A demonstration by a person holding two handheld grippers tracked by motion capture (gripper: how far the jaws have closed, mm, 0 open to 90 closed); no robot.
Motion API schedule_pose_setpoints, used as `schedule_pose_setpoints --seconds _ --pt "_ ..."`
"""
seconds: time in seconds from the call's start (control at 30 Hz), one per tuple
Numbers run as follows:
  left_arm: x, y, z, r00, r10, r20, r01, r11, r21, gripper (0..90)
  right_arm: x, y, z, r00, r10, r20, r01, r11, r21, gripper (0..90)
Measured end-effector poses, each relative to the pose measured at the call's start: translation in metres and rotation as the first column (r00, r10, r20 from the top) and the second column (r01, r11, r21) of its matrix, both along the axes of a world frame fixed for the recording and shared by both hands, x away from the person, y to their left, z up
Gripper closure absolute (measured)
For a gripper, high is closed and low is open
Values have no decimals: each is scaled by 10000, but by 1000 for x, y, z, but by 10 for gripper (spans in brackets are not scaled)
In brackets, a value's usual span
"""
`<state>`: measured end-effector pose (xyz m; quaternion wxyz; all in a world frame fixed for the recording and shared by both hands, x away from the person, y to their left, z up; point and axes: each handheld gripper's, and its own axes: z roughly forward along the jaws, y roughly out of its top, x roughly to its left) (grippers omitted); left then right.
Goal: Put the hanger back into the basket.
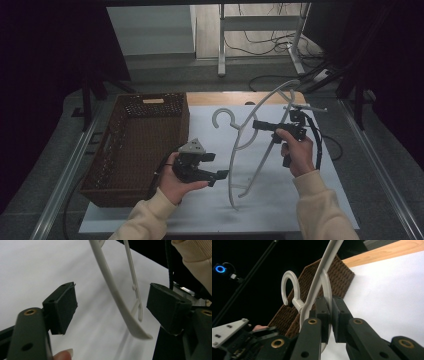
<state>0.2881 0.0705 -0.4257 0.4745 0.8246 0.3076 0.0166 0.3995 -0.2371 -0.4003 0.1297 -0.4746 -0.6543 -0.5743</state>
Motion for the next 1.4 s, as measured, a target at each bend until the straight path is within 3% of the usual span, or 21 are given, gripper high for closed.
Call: schedule_pose_setpoints --seconds 0.17,0.23,0.43,0.53,0.7,0.8,0.93,1.1,1.23,1.4 --pt "13 -12 -3 9997 164 -158 -171 9987 -470 347 -3 6 0 9997 218 59 -218 9997 84 847" --pt "16 -15 -5 9996 213 -184 -221 9987 -466 388 -4 9 -1 9997 235 80 -236 9997 113 846" --pt "20 -19 -8 9991 355 -243 -370 9972 -654 625 -5 14 -1 9992 381 124 -384 9990 249 846" --pt "22 -18 -9 9978 476 -472 -512 9956 -790 714 -7 20 -2 9984 544 130 -549 9976 427 846" --pt "22 -16 -8 9950 637 -769 -710 9928 -966 747 -8 21 -1 9977 628 250 -638 9971 412 844" --pt "24 -9 -7 9891 960 -1115 -1094 9866 -1212 773 -9 20 0 9966 734 364 -754 9956 561 842" --pt "24 -5 -5 9867 1118 -1181 -1279 9819 -1396 787 -9 21 0 9951 869 480 -897 9942 597 839" --pt "21 -2 -1 9851 1424 -962 -1550 9780 -1396 792 -9 20 0 9943 924 537 -959 9931 669 835" --pt "17 -2 1 9839 1718 -487 -1768 9755 -1307 793 -9 20 0 9932 998 598 -1040 9920 720 825" --pt "18 2 3 9826 1788 -506 -1843 9727 -1408 793 -9 19 0 9912 1130 689 -1170 9915 574 758"
